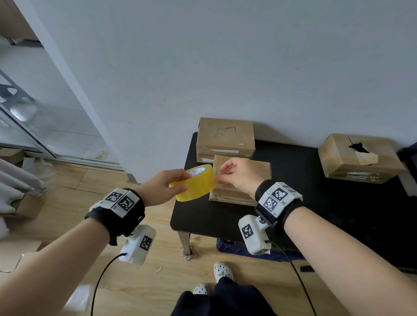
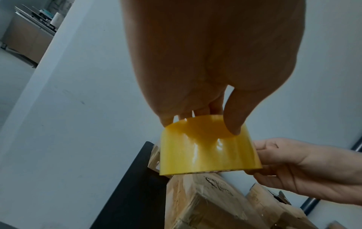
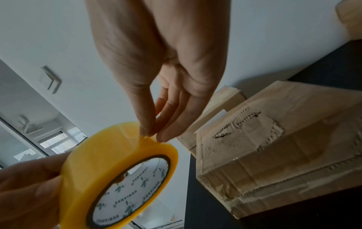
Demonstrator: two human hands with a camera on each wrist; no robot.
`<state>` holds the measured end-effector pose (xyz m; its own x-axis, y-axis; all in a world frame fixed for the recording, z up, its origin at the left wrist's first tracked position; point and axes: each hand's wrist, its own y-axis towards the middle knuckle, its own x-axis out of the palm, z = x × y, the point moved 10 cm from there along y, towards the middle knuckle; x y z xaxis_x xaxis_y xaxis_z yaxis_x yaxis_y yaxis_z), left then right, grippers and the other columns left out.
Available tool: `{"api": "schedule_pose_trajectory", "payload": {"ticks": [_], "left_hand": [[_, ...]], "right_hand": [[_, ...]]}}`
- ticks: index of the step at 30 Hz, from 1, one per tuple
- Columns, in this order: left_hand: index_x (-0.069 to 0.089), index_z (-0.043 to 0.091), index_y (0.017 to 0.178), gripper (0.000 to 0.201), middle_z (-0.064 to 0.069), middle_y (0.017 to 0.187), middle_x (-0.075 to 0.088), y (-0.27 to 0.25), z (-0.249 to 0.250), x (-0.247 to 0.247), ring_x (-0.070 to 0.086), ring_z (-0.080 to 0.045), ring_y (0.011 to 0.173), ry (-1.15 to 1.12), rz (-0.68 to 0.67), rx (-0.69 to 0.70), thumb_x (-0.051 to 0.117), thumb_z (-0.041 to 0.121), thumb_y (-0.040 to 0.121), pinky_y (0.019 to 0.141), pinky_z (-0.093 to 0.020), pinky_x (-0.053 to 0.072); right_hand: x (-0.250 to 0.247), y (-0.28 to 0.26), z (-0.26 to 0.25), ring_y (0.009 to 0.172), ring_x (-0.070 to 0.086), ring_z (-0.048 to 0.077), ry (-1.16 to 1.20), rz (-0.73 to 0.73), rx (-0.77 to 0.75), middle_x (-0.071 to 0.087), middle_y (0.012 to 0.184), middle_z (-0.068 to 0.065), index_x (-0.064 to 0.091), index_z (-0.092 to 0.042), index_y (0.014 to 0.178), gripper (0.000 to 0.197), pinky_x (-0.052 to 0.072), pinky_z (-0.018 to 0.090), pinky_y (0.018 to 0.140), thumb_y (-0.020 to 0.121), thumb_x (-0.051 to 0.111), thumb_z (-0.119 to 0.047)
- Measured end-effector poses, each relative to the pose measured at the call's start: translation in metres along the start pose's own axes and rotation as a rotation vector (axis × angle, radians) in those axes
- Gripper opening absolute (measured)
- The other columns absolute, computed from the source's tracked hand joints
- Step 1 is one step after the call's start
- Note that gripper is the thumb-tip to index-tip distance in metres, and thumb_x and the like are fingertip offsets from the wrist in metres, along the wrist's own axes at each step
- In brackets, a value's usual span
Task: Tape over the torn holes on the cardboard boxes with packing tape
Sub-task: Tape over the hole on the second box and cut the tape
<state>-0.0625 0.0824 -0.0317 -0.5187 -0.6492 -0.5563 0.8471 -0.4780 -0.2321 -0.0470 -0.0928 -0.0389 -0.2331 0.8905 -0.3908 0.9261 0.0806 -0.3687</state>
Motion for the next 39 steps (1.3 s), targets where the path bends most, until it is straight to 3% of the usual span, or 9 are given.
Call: {"api": "schedule_pose_trajectory", "payload": {"ticks": [2,7,13,17,23,27,33,36,39], "left_hand": [[0.055,0.024,0.103,0.015,0.007,0.097,0.056,-0.001,0.001,0.001,0.052,-0.015,0.093,0.018,0.002,0.017,0.055,0.013,0.092,0.085,-0.024,0.039],[0.052,0.035,0.092,0.025,0.016,0.092,0.055,-0.004,0.007,-0.001,0.052,-0.001,0.087,0.040,0.026,0.056,0.057,0.011,0.091,0.079,-0.014,0.038],[0.052,0.036,0.093,0.026,0.022,0.095,0.055,-0.003,0.014,-0.001,0.053,0.012,0.086,0.055,0.038,0.075,0.058,0.011,0.090,0.080,-0.008,0.037],[0.052,0.037,0.092,0.026,0.021,0.095,0.055,-0.003,0.018,-0.001,0.053,0.008,0.089,0.072,0.029,0.084,0.058,0.012,0.090,0.080,-0.006,0.037],[0.059,0.012,0.109,0.019,0.005,0.100,0.057,0.002,0.028,0.002,0.054,-0.010,0.097,0.148,0.023,0.086,0.059,0.013,0.089,0.086,-0.018,0.037],[0.058,0.015,0.104,0.016,0.005,0.100,0.058,0.007,0.029,0.003,0.055,-0.013,0.096,0.180,0.011,0.079,0.060,0.014,0.089,0.089,-0.025,0.042],[0.060,0.011,0.109,0.021,0.005,0.100,0.058,0.006,0.035,0.003,0.055,-0.015,0.095,0.222,0.048,0.104,0.060,0.014,0.089,0.090,-0.027,0.043],[0.059,0.012,0.110,0.021,0.004,0.100,0.058,0.007,0.039,0.001,0.054,-0.016,0.093,0.245,0.050,0.130,0.059,0.016,0.090,0.089,-0.028,0.043],[0.059,0.011,0.109,0.020,0.004,0.098,0.057,0.009,0.042,0.003,0.053,-0.015,0.089,0.250,0.038,0.137,0.059,0.016,0.090,0.084,-0.024,0.040]], "right_hand": [[0.003,-0.003,0.002,0.076,0.068,0.012,0.005,-0.041,0.022,0.071,0.094,0.008,0.059,-0.011,0.097,0.021,0.053,0.019,0.066,0.081,0.074,-0.010],[0.006,-0.008,0.006,0.067,0.068,0.013,0.134,-0.065,0.072,0.069,0.083,0.010,0.061,-0.006,0.091,0.011,0.055,0.020,0.058,0.084,0.069,-0.004],[0.005,-0.011,0.003,0.076,0.068,0.019,0.220,-0.102,0.126,0.068,0.093,0.016,0.061,0.000,0.100,0.018,0.059,0.029,0.065,0.085,0.069,-0.003],[0.004,-0.014,0.001,0.072,0.067,0.021,0.276,-0.136,0.141,0.065,0.090,0.017,0.058,0.001,0.099,0.021,0.059,0.027,0.060,0.081,0.068,0.007],[-0.004,-0.011,0.002,0.071,0.065,0.018,0.255,-0.124,0.134,0.063,0.082,0.012,0.056,-0.005,0.088,0.017,0.059,0.024,0.063,0.083,0.065,0.009],[-0.008,-0.008,0.001,0.072,0.064,0.017,0.188,-0.111,0.087,0.064,0.080,0.009,0.060,-0.008,0.084,0.014,0.059,0.024,0.070,0.084,0.065,0.006],[-0.011,-0.008,0.003,0.071,0.065,0.016,0.178,-0.125,0.087,0.065,0.082,0.009,0.067,-0.005,0.087,0.014,0.059,0.024,0.069,0.086,0.061,0.008],[-0.013,-0.006,0.004,0.064,0.061,0.015,0.228,-0.101,0.134,0.063,0.074,0.008,0.068,0.001,0.091,0.006,0.058,0.024,0.065,0.086,0.067,-0.001],[-0.014,0.000,0.004,0.065,0.062,0.014,0.155,-0.059,0.093,0.065,0.076,0.006,0.068,-0.007,0.083,0.003,0.058,0.030,0.076,0.084,0.071,-0.008]]}}
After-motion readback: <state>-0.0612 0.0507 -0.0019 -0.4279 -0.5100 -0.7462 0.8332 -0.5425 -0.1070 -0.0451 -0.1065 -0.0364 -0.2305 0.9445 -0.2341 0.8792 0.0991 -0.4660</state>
